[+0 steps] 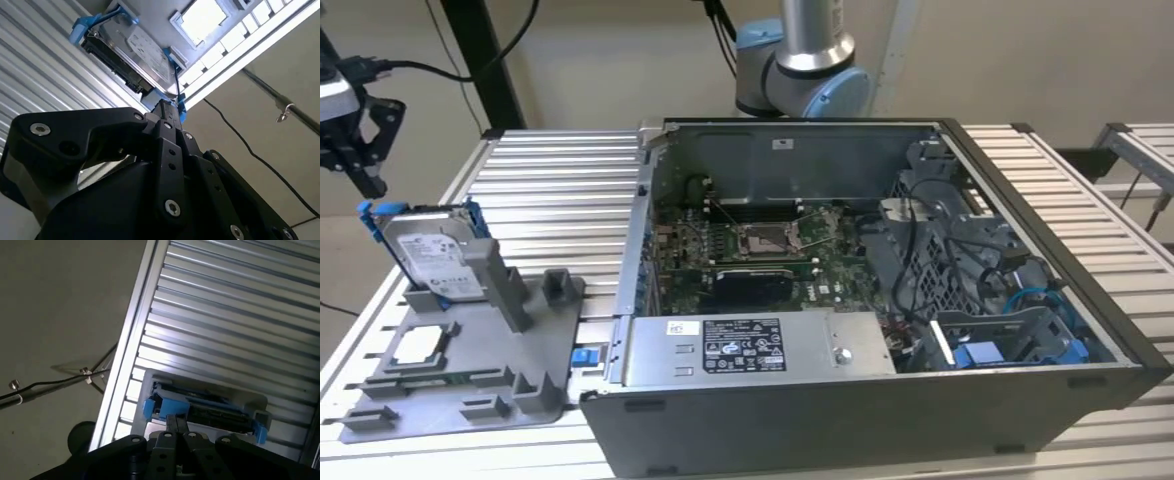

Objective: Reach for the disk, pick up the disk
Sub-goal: 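Pick up the disk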

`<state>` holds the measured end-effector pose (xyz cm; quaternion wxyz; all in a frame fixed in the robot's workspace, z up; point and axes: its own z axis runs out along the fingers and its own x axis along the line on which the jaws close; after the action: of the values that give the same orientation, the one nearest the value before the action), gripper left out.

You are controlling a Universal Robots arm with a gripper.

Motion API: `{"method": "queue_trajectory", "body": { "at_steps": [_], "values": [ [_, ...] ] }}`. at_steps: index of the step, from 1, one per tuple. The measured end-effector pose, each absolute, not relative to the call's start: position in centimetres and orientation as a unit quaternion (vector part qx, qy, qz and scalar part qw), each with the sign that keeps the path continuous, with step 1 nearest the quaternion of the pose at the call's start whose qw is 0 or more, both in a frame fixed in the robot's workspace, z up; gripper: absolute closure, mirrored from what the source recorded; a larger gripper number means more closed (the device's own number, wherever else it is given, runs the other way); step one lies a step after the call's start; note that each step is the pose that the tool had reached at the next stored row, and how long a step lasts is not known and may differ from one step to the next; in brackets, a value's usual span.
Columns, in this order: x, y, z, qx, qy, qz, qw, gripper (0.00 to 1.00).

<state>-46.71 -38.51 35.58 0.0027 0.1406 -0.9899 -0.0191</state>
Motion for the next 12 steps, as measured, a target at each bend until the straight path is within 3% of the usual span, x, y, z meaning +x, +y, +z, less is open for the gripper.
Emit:
{"method": "queue_trajectory", "body": {
  "at_steps": [12],
  "values": [
    [-46.71, -38.51, 35.58, 0.219, -0.976, -0.019, 0.004, 1.0]
  ]
}}
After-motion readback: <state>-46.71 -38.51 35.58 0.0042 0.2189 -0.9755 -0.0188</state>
